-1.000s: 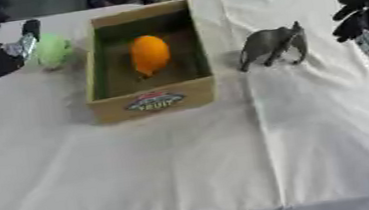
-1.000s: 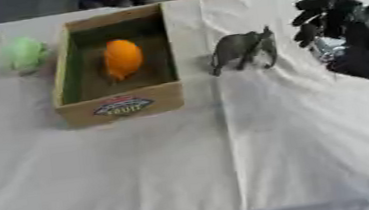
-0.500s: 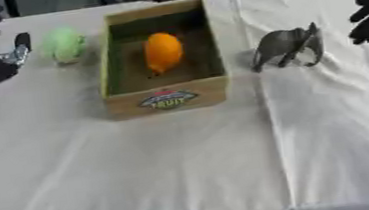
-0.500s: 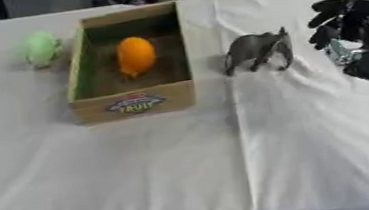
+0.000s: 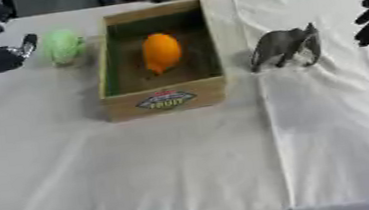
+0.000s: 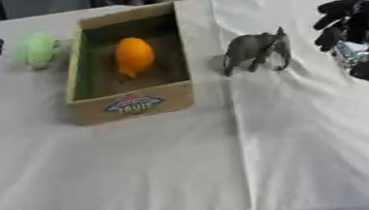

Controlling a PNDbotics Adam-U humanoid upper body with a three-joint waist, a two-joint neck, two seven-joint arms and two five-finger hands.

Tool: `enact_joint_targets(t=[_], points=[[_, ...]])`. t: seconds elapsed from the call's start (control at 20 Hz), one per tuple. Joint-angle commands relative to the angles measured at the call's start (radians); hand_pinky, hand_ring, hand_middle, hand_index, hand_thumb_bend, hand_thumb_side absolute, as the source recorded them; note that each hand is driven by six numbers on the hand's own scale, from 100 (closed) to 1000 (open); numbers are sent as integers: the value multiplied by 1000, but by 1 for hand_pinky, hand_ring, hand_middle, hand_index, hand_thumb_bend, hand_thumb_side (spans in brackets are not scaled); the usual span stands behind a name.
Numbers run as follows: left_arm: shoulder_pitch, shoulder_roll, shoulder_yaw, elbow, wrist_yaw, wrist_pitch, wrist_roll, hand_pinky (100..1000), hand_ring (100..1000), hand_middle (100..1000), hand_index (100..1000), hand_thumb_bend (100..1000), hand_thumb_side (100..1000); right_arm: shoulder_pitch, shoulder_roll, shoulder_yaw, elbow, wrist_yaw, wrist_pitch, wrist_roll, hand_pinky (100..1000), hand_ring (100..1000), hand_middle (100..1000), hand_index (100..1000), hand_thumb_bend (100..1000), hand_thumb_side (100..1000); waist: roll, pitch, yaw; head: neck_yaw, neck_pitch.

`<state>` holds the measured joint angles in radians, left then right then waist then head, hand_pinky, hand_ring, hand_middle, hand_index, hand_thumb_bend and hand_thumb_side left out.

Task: Pick up objects on the table and place them in the box.

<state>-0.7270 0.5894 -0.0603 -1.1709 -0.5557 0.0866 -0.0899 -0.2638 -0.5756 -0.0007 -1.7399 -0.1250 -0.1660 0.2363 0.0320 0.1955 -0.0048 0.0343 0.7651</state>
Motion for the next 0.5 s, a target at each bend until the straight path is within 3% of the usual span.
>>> enact_joint_targets(t=[0.05,0.5], points=[[-61,-5,6,104,-55,-16,-6,670,709,715,818,374,267,-10,-17,-3,-9,0,-2,6,578,606,645,831,100,375,-2,-18,-7,8,5],[-160,-85,57,349,-187,-7,78,680,734,743,846,416,298,-18,-13,5,-11,-1,-4,13,578,606,645,832,100,375,-7,-12,-43,23,5]])
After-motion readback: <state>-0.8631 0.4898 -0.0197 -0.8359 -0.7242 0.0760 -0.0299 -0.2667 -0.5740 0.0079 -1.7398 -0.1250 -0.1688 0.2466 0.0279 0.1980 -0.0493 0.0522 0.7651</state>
